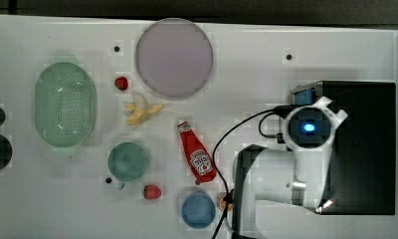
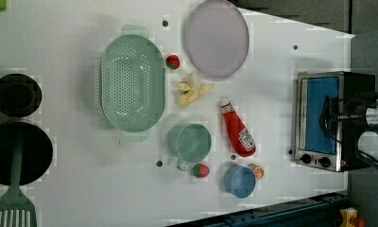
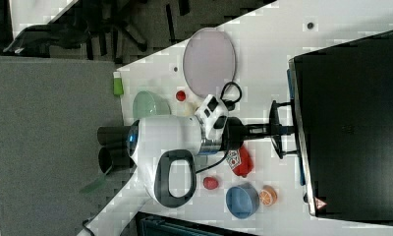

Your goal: Flap open oven.

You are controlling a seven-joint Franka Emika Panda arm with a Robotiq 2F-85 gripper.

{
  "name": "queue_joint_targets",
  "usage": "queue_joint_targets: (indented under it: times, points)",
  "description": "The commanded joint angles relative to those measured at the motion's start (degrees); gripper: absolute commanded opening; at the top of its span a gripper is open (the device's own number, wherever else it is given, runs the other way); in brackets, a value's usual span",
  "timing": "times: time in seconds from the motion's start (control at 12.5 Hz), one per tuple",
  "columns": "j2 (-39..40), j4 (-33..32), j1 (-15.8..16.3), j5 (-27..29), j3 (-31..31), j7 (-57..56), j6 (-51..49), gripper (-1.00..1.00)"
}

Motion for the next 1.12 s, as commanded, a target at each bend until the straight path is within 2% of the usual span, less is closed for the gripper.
queue_joint_targets:
  times: [0.08,0.24,0.4,0.56,0.8,1.12]
  points:
    - [0.3,-3.2,4.6,-3.2,3.4,11.9,-0.8,-0.65]
    - [1.2,-4.2,5.7,-8.2,5.3,18.4,-0.9,-0.65]
    - [3.2,-4.2,6.7,-15.7,7.1,26.5,-1.6,-0.65]
    - [6.0,-4.0,7.4,-20.2,9.1,33.6,-1.9,-0.65]
    - [11.5,-2.6,8.7,-22.8,10.7,43.7,-1.9,-0.65]
    - [19.0,1.3,10.2,-23.4,11.3,45.1,-0.5,-0.65]
